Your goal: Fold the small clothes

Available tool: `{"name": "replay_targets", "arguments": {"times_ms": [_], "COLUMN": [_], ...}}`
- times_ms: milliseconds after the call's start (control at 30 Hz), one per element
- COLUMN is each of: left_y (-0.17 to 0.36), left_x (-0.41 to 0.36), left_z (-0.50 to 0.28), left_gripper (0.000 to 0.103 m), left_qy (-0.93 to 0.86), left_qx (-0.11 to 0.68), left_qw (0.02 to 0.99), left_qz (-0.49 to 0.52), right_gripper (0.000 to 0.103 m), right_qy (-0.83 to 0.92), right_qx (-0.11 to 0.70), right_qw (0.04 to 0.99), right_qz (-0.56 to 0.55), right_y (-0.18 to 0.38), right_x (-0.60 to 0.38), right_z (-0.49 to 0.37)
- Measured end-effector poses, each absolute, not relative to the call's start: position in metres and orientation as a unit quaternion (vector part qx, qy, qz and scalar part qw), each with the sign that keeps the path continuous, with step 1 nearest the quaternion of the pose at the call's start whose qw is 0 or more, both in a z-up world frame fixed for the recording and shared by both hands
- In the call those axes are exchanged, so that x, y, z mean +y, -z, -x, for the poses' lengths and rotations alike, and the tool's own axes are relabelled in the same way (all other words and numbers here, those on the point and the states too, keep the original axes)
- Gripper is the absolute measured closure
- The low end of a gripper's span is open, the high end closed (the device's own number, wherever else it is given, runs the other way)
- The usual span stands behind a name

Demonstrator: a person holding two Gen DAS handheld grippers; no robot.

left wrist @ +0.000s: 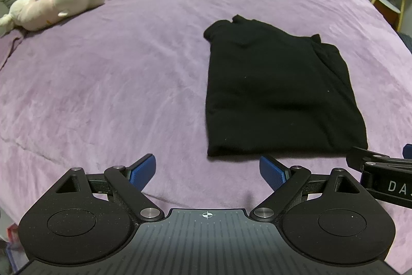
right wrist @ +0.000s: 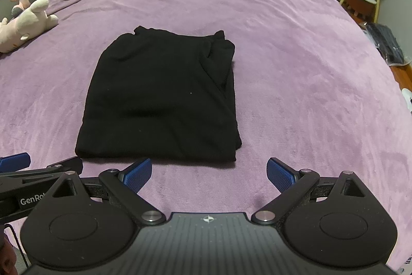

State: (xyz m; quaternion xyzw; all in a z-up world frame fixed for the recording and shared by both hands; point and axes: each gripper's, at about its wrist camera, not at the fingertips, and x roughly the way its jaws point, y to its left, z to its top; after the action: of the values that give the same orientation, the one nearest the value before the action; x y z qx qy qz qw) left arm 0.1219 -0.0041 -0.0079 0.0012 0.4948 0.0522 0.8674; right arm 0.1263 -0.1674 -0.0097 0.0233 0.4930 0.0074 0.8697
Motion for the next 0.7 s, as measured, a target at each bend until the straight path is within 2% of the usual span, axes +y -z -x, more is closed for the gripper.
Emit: {"name": "replay_targets", "arguments": {"times_ms": [700], "left_y": [0.011], "left_x": [-0.0093], "left_z": [-0.1236], "left_gripper": [0.01], "left_qy": [-0.044], "left_qx": [0.488], "left_qw": [0.872], "left_qz": [-0.018], "right_gripper": [0.007], "right_qy": [-0.005], "right_qx": [0.493], "right_qw": [0.87], "right_qz": [-0.025], "right_y": [0.011], "right_x": [-0.1689], "right_z": [-0.1285]}}
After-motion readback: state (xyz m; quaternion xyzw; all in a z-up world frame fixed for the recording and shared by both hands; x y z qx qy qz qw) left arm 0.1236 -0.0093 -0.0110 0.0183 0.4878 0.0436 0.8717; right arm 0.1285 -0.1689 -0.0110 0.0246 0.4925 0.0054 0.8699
